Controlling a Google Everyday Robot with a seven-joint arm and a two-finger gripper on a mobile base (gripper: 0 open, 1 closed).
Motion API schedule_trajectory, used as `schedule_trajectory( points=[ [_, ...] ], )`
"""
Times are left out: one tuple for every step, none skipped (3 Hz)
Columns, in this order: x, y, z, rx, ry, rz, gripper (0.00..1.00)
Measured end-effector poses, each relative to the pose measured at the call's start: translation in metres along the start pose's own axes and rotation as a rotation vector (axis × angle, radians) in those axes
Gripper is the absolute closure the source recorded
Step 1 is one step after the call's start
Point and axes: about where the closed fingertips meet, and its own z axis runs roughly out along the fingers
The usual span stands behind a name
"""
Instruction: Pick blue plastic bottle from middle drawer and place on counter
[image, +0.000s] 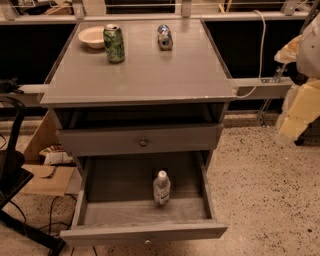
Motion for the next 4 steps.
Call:
schedule_trajectory(
  points=[
    [0.0, 0.0, 0.004, 0.0, -0.014, 0.006, 0.0],
    [0.005, 0.01, 0.048, -0.048, -0.131, 0.07, 0.0],
    [0.024, 0.064, 0.175, -0.212, -0.377, 0.187, 0.0],
    [0.025, 0.088, 0.248, -0.231, -0.627, 0.301, 0.0]
  ],
)
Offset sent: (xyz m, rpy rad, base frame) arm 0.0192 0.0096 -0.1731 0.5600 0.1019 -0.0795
